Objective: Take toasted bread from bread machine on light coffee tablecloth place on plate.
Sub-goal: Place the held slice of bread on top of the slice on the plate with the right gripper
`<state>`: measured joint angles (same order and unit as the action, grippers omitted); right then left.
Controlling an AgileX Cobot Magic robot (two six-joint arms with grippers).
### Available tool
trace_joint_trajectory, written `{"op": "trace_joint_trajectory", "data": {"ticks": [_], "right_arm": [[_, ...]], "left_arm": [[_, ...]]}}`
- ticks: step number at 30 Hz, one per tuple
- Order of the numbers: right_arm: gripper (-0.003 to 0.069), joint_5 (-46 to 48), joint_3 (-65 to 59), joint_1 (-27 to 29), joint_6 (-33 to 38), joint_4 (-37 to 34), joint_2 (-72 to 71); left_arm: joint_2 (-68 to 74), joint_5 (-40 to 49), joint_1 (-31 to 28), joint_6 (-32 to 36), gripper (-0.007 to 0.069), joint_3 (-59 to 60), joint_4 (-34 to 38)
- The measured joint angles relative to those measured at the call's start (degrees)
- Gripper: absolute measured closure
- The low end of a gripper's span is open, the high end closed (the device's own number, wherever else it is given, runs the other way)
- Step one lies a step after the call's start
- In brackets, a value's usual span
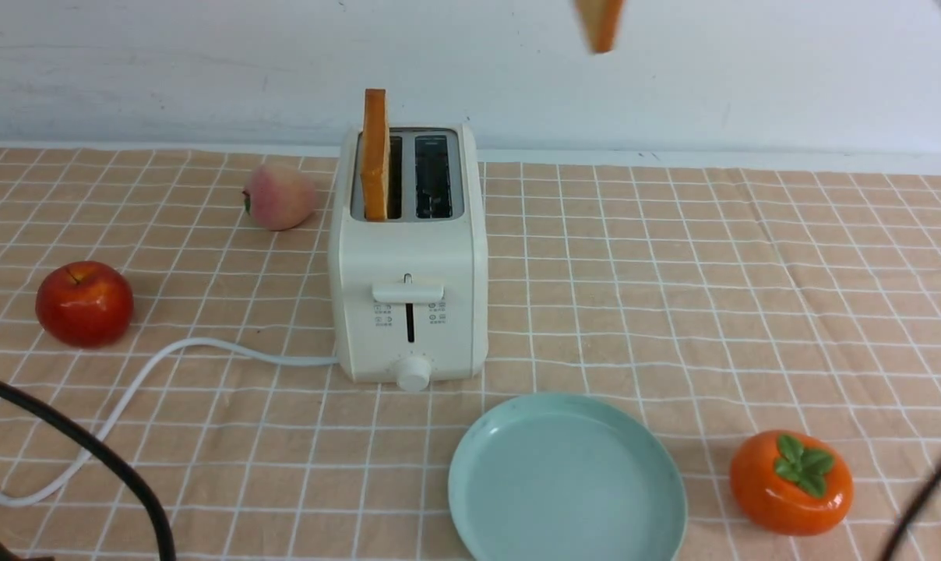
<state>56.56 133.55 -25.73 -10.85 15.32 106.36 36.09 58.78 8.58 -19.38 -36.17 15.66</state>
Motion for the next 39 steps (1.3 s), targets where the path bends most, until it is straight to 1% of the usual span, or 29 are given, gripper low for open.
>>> {"op": "trace_joint_trajectory", "data": {"ticks": [3, 5, 7, 9, 10, 11, 13, 15, 16, 18, 19, 20, 21, 22, 25, 27, 29, 33, 34, 35, 36, 37, 38, 39], "right_arm": [[0.0547, 2.03, -4.57, 4.12, 0.04, -0.26, -4.72], [0.0547, 3.05, -9.42, 6.81, 0.04, -2.81, -6.98], [0.0547, 5.59, -14.04, 8.54, 0.5, -7.94, -7.81], [0.0547, 8.45, -18.16, 9.3, 3.41, -14.33, -7.8], [0.0547, 10.2, -20.75, 9.45, 6.88, -18.46, -7.68], [0.0547, 11.94, -23.51, 9.45, 12.23, -22.94, -7.48], [0.0547, 13.82, -29.0, 9.45, 20.61, -31.42, -7.34], [0.0547, 14.36, -35.11, 9.4, 27.8, -40.05, -7.32], [0.0547, 14.21, -39.31, 9.4, 32.23, -45.63, -7.32], [0.0547, 13.83, -45.35, 9.17, 38.08, -52.28, -7.09], [0.0547, 13.65, -45.98, 9.16, 39.47, -53.72, -7.01], [0.0547, 12.37, -51.24, 8.83, 44.26, -58.23, -6.71], [0.0547, 11.24, -53.83, 8.76, 46.52, -60.44, -6.55], [0.0547, 10.97, -53.83, 8.76, 46.92, -60.83, -6.49], [0.0547, 5.15, -60.72, 8.76, 52.01, -66.11, -5.96], [0.0547, 3.3, -62.83, 8.76, 53.22, -67.92, -5.69], [0.0546, 2.49, -63.73, 8.76, 53.64, -68.17, -5.49], [0.05, 1.29, -64.21, 8.76, 53.78, -67.34, -5.13], [0.0444, 0.42, -64.32, 8.76, 53.78, -66.94, -5.11], [0.0404, -0.09, -64.32, 8.76, 53.78, -66.74, -5.23], [0.0396, -0.2, -64.32, 8.76, 53.78, -66.74, -5.32], [0.0352, -0.71, -64.32, 8.82, 53.78, -66.5, -5.55], [0.0281, -1.59, -64.32, 8.82, 53.78, -65.6, -6.46], [0.0272, -1.66, -64.25, 8.82, 53.78, -65.51, -6.59]], "left_arm": [[0.0, 0.0, 0.0, 0.0, 0.0385, 0.0, 1.23], [0.0, -0.07, 0.0, 0.0, 0.0385, 0.0, 2.74], [0.0, -0.33, 0.0, 0.0, 0.0386, 0.0, 4.3], [0.0, -0.38, 0.0, 0.0, 0.0386, 0.0, 5.45], [0.0, -0.38, 0.0, 0.0, 0.0386, 0.0, 6.03], [-0.05, -0.17, 0.04, 0.0, 0.0386, 0.0, 6.55], [-0.05, 0.03, 0.74, 0.0, 0.0386, 0.0, 6.77], [-0.05, 0.08, 2.29, 0.0, 0.0386, 0.0, 7.04], [-0.05, 0.02, 3.03, 0.0, 0.0386, 0.0, 7.17], [-0.05, -0.3, 3.72, 0.0, 0.0386, 0.0, 7.17], [-0.05, -0.36, 3.72, 0.0, 0.0386, 0.0, 7.17], [-0.05, -1.07, 3.85, 0.0, 0.0386, 0.0, 7.24], [-0.05, -1.57, 3.85, 0.0, 0.0386, 0.0, 7.24], [-0.05, -1.74, 3.85, 0.0, 0.0386, 0.0, 7.24], [-0.05, -2.52, 3.9, 0.0, 0.0386, 0.0, 7.24], [-0.05, -3.04, 3.9, 0.0, 0.0386, 0.0, 7.24], [-0.05, -3.51, 3.9, 0.0, 0.0386, 0.0, 7.28], [-0.05, -4.8, 3.9, 0.0, 0.0386, 0.0, 7.28], [-0.05, -5.98, 3.9, 0.0, 0.0386, 0.0, 7.28], [-0.05, -7.16, 3.9, 0.0, 0.0386, 0.0, 7.28], [-0.05, -7.44, 3.9, 0.0, 0.0386, 0.0, 7.28], [-0.05, -8.54, 3.9, 0.0, 0.0386, 0.0, 7.28], [-0.05, -11.72, 3.9, 0.0, 0.0386, 0.0, 7.28], [-0.05, -12.14, 3.9, 0.0, 0.0386, 0.0, 7.34]]}}
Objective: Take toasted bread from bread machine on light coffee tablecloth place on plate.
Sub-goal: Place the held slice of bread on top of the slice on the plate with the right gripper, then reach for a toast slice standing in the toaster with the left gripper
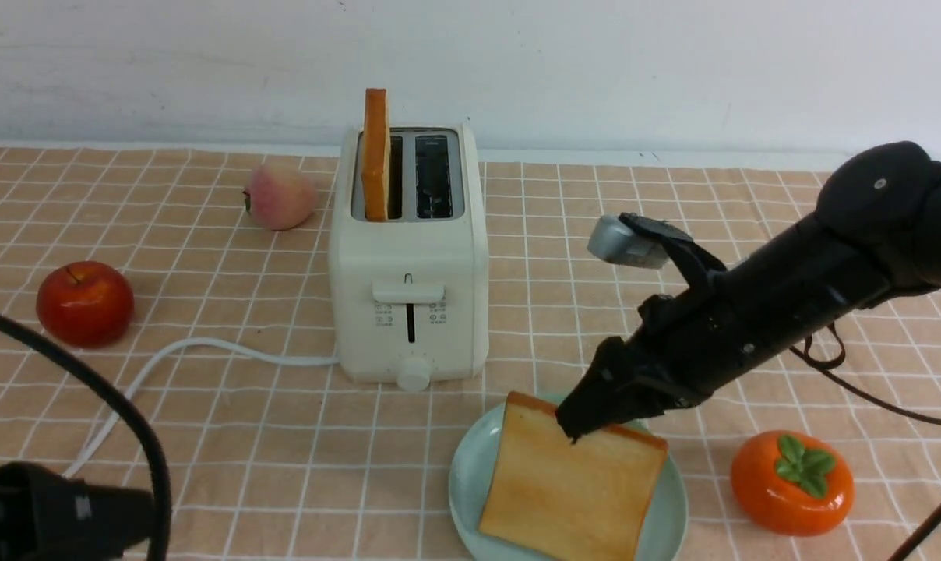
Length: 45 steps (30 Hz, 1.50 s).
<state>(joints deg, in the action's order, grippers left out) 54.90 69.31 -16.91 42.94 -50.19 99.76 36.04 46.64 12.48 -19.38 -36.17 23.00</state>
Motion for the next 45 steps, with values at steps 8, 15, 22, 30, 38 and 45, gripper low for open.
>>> {"op": "trace_joint_trajectory", "data": {"ticks": [8, 15, 22, 30, 38, 45], "right_arm": [[0.0041, 2.53, 5.95, 0.0, -0.96, 2.77, -9.88], [0.0074, 4.85, 11.4, 0.0, -10.36, 12.46, -21.32], [0.0093, 6.02, 11.7, 0.0, -20.61, 21.97, -29.69], [0.0094, 8.0, 11.7, 0.0, -23.0, 24.53, -31.03], [0.0095, 8.42, 11.7, 0.0, -23.1, 24.97, -31.03], [0.0095, 8.48, 11.7, 0.0, -23.15, 25.32, -31.03]], "left_arm": [[0.88, -28.31, 0.0, 0.41, 0.038, -0.51, 6.87], [14.68, -23.82, 0.0, 13.08, 0.037, -13.35, 6.73], [35.63, -12.39, 0.0, 12.01, 0.0282, -35.52, 0.12], [52.89, -2.13, 7.11, -2.01, 0.0148, -54.89, -21.26], [66.98, 3.73, 11.82, -16.94, 0.0127, -67.45, -35.85], [74.34, -0.16, 11.81, -18.47, 0.0133, -69.35, -36.39]]}}
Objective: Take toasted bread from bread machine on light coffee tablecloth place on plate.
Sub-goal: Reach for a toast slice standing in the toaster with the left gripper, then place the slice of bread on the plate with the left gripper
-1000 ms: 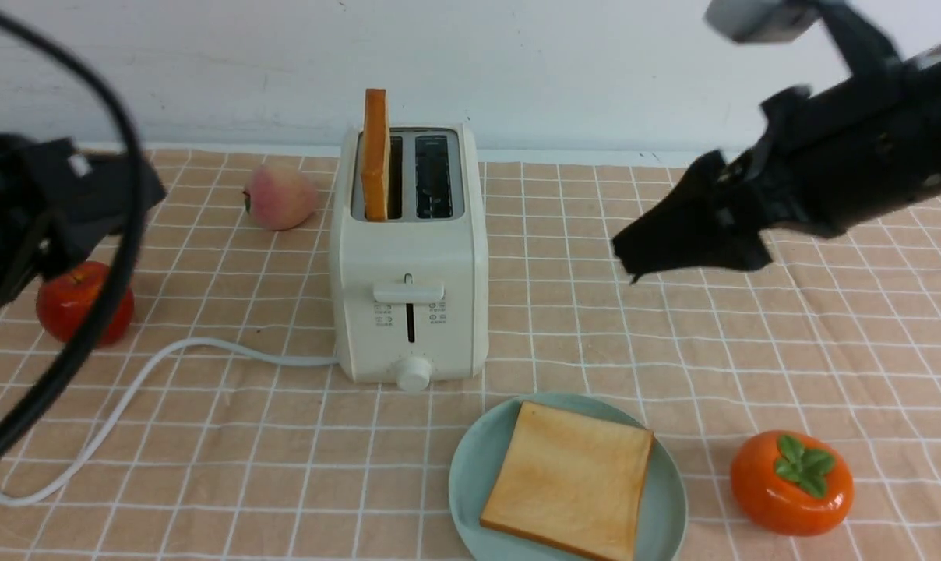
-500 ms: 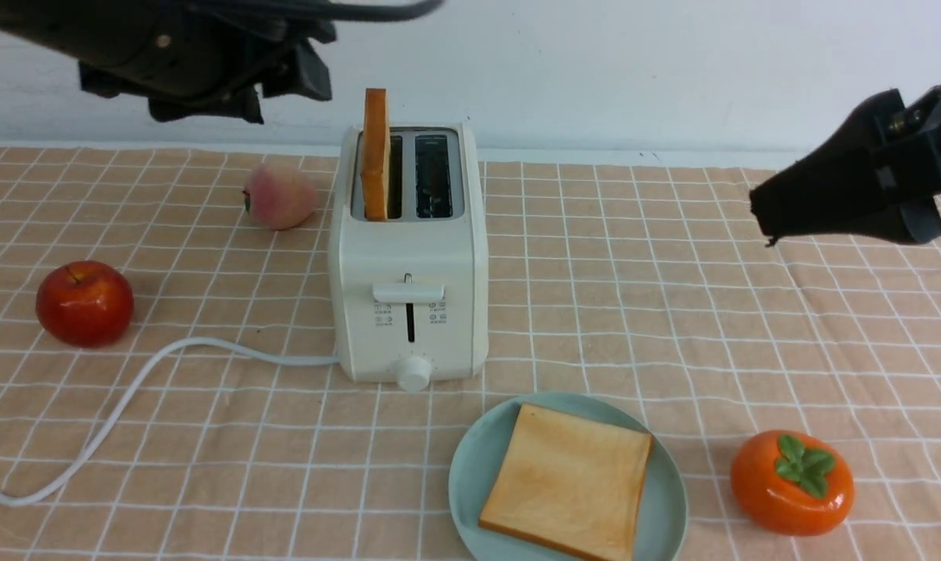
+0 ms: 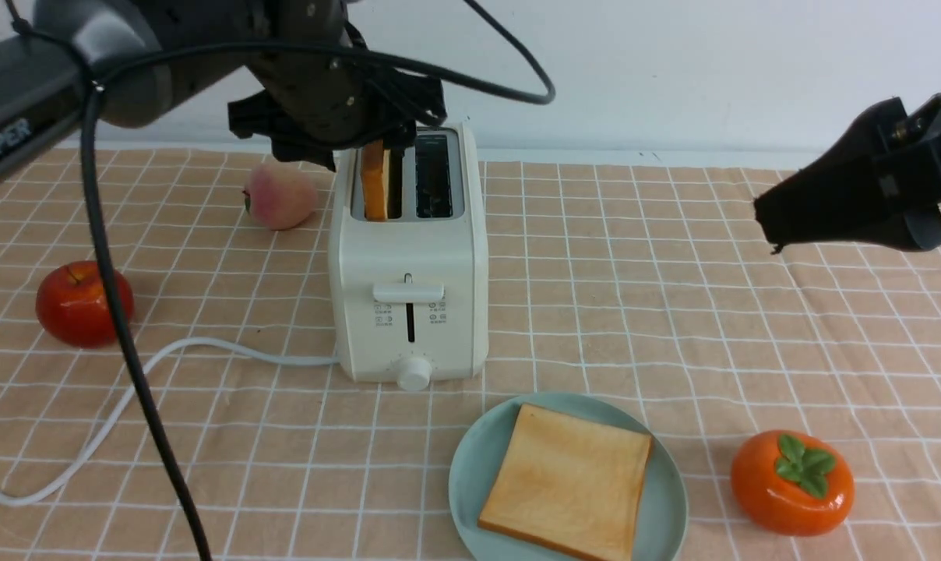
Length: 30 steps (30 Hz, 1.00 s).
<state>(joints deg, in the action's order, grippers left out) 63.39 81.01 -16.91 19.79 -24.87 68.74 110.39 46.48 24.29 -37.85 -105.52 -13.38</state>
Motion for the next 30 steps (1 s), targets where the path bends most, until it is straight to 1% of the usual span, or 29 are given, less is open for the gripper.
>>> {"op": "trace_joint_trajectory", "data": {"ticks": [2, 4, 5, 6, 7, 8, 9, 10, 11, 16, 19, 20, 22, 23, 25, 26, 27, 28, 30], "right_arm": [[0.0095, 0.0, 0.0, 0.0, 0.0, 0.05, 0.0], [0.0095, 0.0, 0.0, 0.0, 0.0, 0.05, 0.0], [0.0095, 0.0, 0.0, 0.0, 0.0, 0.07, 0.0], [0.0095, 0.0, 0.0, 0.0, 0.0, 0.13, 0.0], [0.0095, 0.11, 0.0, 0.0, 0.0, 0.41, 0.0], [0.0095, 0.24, 0.0, 0.0, 0.0, 0.43, 0.0], [0.0095, 0.43, 0.0, 0.0, 0.0, 0.43, 0.0], [0.0095, 0.46, 0.0, 0.0, 0.0, 0.43, 0.0], [0.0095, 0.66, 0.0, 0.0, 0.0, 0.43, 0.0], [0.0095, 0.91, 0.0, 0.0, 0.0, 0.45, 0.0], [0.0095, 1.43, 0.0, 0.0, 0.0, 1.36, 0.0], [0.0095, 1.43, 0.0, 0.0, 0.0, 1.35, 0.0], [0.0095, 1.72, 0.0, 0.0, 0.0, 1.96, 0.0], [0.0095, 1.7, 0.0, 0.0, 0.0, 1.96, 0.0], [0.0095, 1.92, 0.0, 0.0, 0.0, 1.96, 0.0], [0.0095, 1.92, 0.0, 0.0, 0.0, 1.96, 0.0], [0.0095, 1.92, 0.0, 0.0, 0.0, 1.96, 0.0], [0.0095, 1.92, 0.0, 0.0, 0.0, 1.91, 0.0], [0.0095, 1.99, 0.0, 0.0, 0.0, 1.34, 0.0]], "left_arm": [[0.61, -1.06, 0.0, 0.0, 0.0149, 0.0, 0.0], [1.18, -2.31, 0.0, 0.22, 0.0226, 0.0, -0.06], [1.12, -2.43, 0.0, 0.63, 0.0295, -0.05, -0.06], [1.09, -2.43, 0.0, 0.63, 0.0295, -0.06, -0.06], [0.69, -2.43, 0.0, 2.15, 0.0433, -0.3, -0.06], [0.26, -2.21, 0.0, 3.34, 0.051, -0.31, 0.0], [-0.33, -1.83, 0.0, 4.54, 0.0561, -0.37, 0.0], [-0.63, -1.67, 0.0, 4.78, 0.0567, -0.38, 0.0], [-2.02, -1.08, 0.0, 6.42, 0.0579, -0.38, 0.0], [-9.93, 1.53, 0.0, 9.09, 0.0571, -0.38, -0.06], [-19.8, 6.71, 0.0, 13.07, 0.0571, -0.62, 1.7], [-20.35, 7.03, 0.0, 13.4, 0.0571, -0.62, 1.97], [-27.5, 9.57, 0.0, 18.8, 0.0571, 0.99, 8.28], [-28.03, 9.57, 0.0, 19.31, 0.0571, 1.26, 8.28], [-34.71, 9.57, 0.0, 26.81, 0.0571, 6.95, 17.82], [-36.24, 9.25, 0.0, 28.9, 0.0571, 9.36, 21.0], [-38.14, 8.47, 0.0, 31.81, 0.0571, 13.37, 26.09], [-38.14, 8.28, 0.0, 31.81, 0.0571, 14.09, 26.97], [-40.19, 5.94, 0.0, 36.63, 0.0571, 22.52, 37.35]]}}
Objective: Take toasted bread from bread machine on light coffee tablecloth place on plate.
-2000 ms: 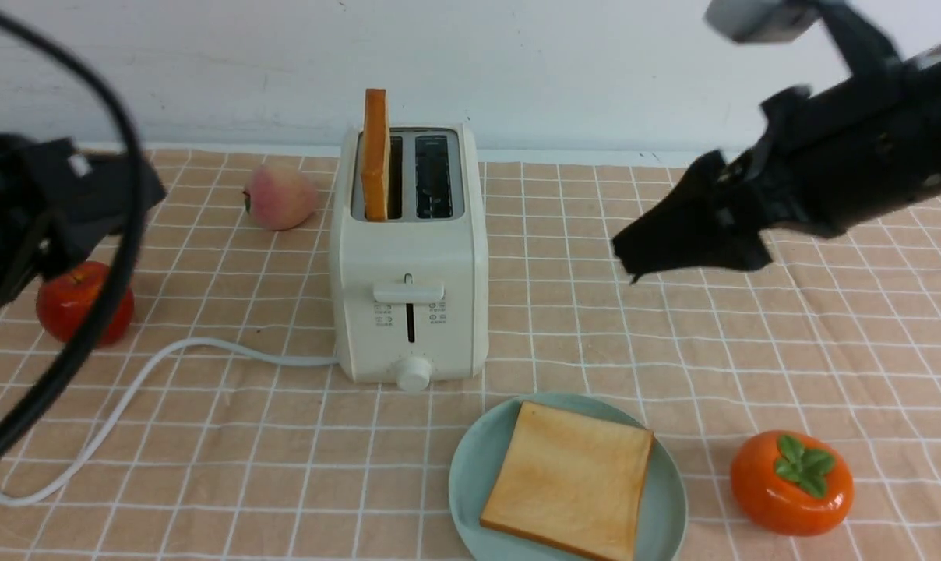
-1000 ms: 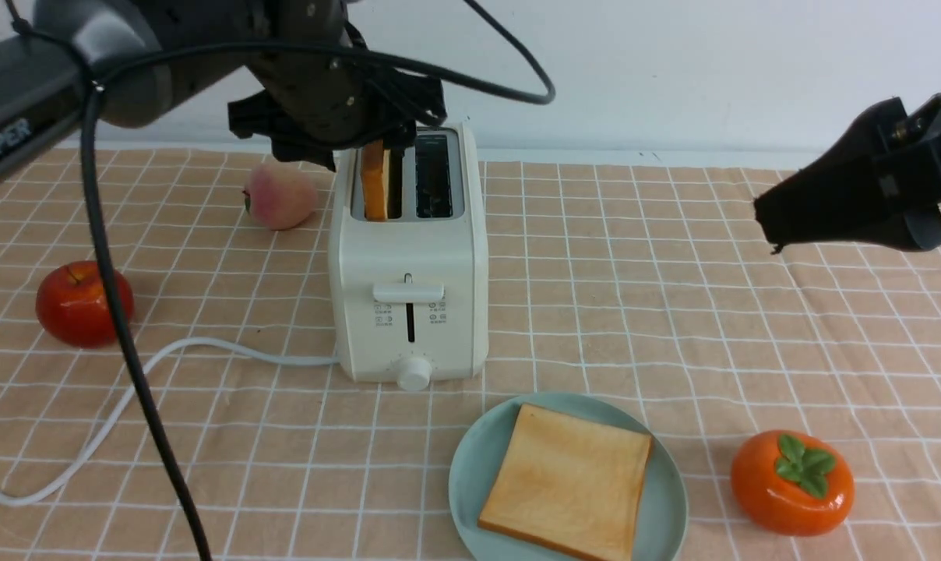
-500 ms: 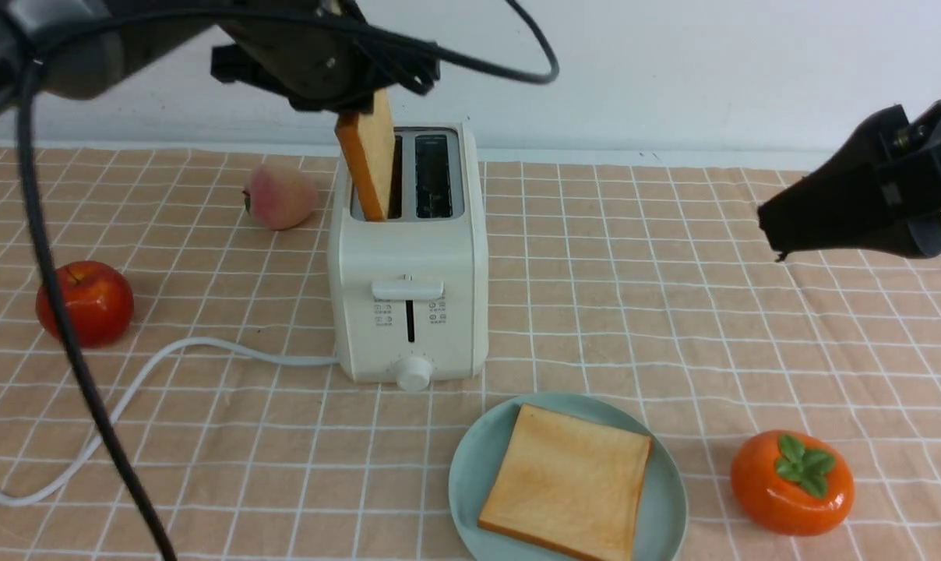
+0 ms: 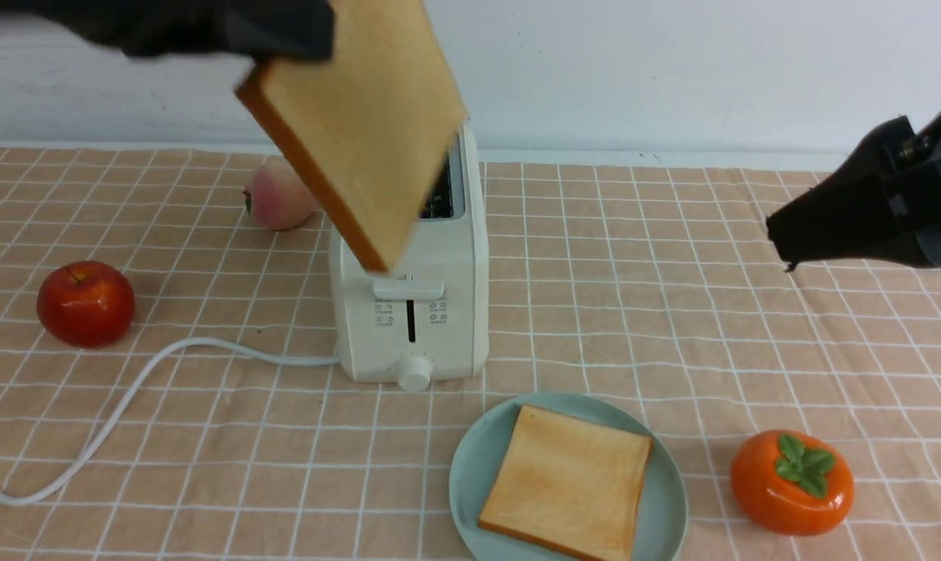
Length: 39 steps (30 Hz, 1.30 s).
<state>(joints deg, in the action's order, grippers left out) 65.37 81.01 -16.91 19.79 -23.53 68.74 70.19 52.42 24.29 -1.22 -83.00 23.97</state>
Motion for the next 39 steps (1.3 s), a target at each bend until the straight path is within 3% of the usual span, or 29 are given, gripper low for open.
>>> {"op": "trace_joint_trajectory", "data": {"ticks": [2, 3, 5, 6, 7, 10, 11, 12, 14, 17, 22, 27, 35, 37, 39], "right_arm": [[0.0095, 0.52, 0.0, 0.0, 0.0, -1.14, 0.0], [0.0095, 0.51, 0.0, 0.0, 0.0, -1.19, 0.0], [0.0095, 0.71, 0.0, 0.0, 0.0, -2.07, 0.0], [0.0095, 0.71, 0.0, 0.0, 0.0, -2.12, 0.0], [0.0095, 0.75, 0.0, 0.0, 0.0, -2.39, 0.0], [0.0095, 0.77, 0.0, 0.0, 0.0, -2.44, 0.0], [0.0095, 0.77, 0.0, 0.0, 0.0, -2.44, 0.0], [0.0095, 0.82, 0.0, 0.0, 0.0, -2.59, 0.0], [0.0098, 0.82, 0.0, 0.0, 0.0, -2.85, 0.0], [0.0104, 0.82, 0.0, 0.0, 0.0, -3.15, 0.0], [0.0123, 0.82, 0.0, 0.0, 0.0, -3.68, 0.0], [0.014, 0.82, 0.0, 0.0, 0.0, -3.68, 0.0], [0.0158, 1.5, 0.0, 0.0, 0.0, -3.85, 0.0], [0.0169, 1.89, 0.0, 0.0, 0.0, -3.87, 0.0], [0.0181, 1.94, 0.0, 0.0, 0.0, -3.8, 0.0]], "left_arm": [[0.24, -3.64, 0.0, 3.89, 0.0571, 9.31, 11.85], [0.35, -4.02, 0.0, 4.77, 0.0571, 10.2, 13.0], [3.39, -10.16, 0.03, 11.65, 0.0571, 21.85, 30.16], [3.39, -10.66, 0.03, 12.31, 0.0571, 22.59, 31.4], [6.47, -14.74, 0.03, 18.64, 0.0571, 27.74, 41.37], [11.97, -20.86, 0.03, 30.01, 0.0571, 33.62, 57.21], [12.77, -21.53, 0.03, 30.85, 0.0571, 33.85, 59.23], [15.48, -23.28, 0.03, 37.46, 0.0571, 34.99, 65.46], [19.41, -24.8, 0.03, 45.18, 0.0571, 35.58, 70.73], [23.71, -25.48, 0.03, 49.99, 0.0571, 35.57, 72.77], [28.55, -26.28, 0.03, 51.33, 0.0569, 35.57, 74.05], [29.62, -26.87, 0.03, 52.11, 0.05, 35.57, 74.39], [24.64, -27.79, 0.03, 52.44, 0.0066, 35.57, 61.32], [22.11, -26.37, -0.52, 49.55, -0.0002, 35.57, 55.2], [20.22, -24.62, -1.33, 45.73, -0.0024, 35.27, 49.32]]}}
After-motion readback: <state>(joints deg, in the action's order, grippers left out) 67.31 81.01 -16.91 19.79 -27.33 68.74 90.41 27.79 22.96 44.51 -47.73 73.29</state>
